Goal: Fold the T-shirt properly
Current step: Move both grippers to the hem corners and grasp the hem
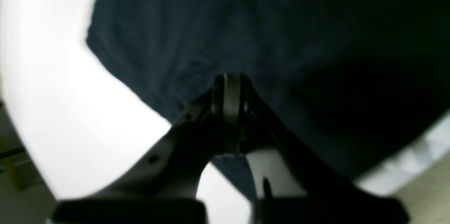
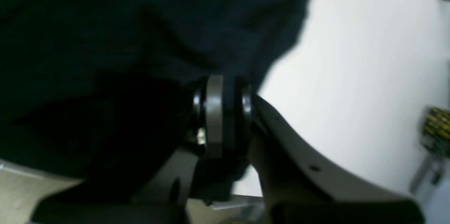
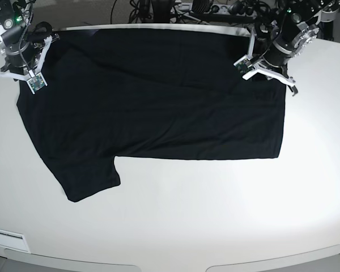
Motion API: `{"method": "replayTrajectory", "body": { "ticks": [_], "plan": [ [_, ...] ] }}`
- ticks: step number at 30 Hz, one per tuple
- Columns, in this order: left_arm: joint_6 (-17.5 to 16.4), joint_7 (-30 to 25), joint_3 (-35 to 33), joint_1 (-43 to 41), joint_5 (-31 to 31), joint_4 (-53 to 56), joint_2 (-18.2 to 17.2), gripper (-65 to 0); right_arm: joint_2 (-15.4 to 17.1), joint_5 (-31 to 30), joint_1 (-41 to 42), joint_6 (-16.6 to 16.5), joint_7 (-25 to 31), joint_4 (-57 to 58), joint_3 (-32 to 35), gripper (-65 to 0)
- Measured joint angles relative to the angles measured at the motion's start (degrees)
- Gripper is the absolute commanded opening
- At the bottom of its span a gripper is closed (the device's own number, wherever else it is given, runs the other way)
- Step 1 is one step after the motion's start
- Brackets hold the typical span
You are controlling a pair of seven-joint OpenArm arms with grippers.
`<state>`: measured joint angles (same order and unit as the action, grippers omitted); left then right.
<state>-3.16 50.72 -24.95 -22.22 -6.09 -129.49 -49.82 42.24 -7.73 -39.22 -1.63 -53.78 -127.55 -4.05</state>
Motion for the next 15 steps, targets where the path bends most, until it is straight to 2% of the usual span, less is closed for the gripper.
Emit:
{"method": "replayTrajectory", "body": {
  "ticks": [2, 4, 6, 8, 13, 15],
  "plan": [
    [1.88, 0.09, -0.02, -0.07, -3.04, -0.02, 0.00, -65.0, -0.02, 1.22, 0.02, 1.44, 0.50, -0.02, 0.00, -55.6],
    [6.84, -0.90, -0.04, -0.17, -8.11, -0.02, -0.04, -65.0, 0.00, 1.33, 0.00, 1.66, 0.61, -0.07, 0.00, -55.6],
    [10.27, -5.20, 2.51, -0.15, -7.65, 0.00, 0.02, -65.0, -0.02, 1.31, 0.00, 1.68, 0.85, -0.07, 0.00, -55.6],
    [11.47, -8.85, 7.89, 0.11, 0.11, 0.70, 0.22, -65.0, 0.00, 1.31, 0.00, 1.66, 1.42, -0.07, 0.00, -55.6],
    [6.62, -9.27, 26.03, 6.27, 19.65, 13.09, 5.07, -65.0, 0.04, 1.33, 0.00, 0.90, 2.29, -0.07, 0.00, -55.6],
    [6.67, -12.22, 31.30, 11.08, 24.46, 20.24, 7.87, -65.0, 0.11, 1.31, -0.04, 0.81, 3.17, -0.07, 0.04, -55.6]
  ]
}}
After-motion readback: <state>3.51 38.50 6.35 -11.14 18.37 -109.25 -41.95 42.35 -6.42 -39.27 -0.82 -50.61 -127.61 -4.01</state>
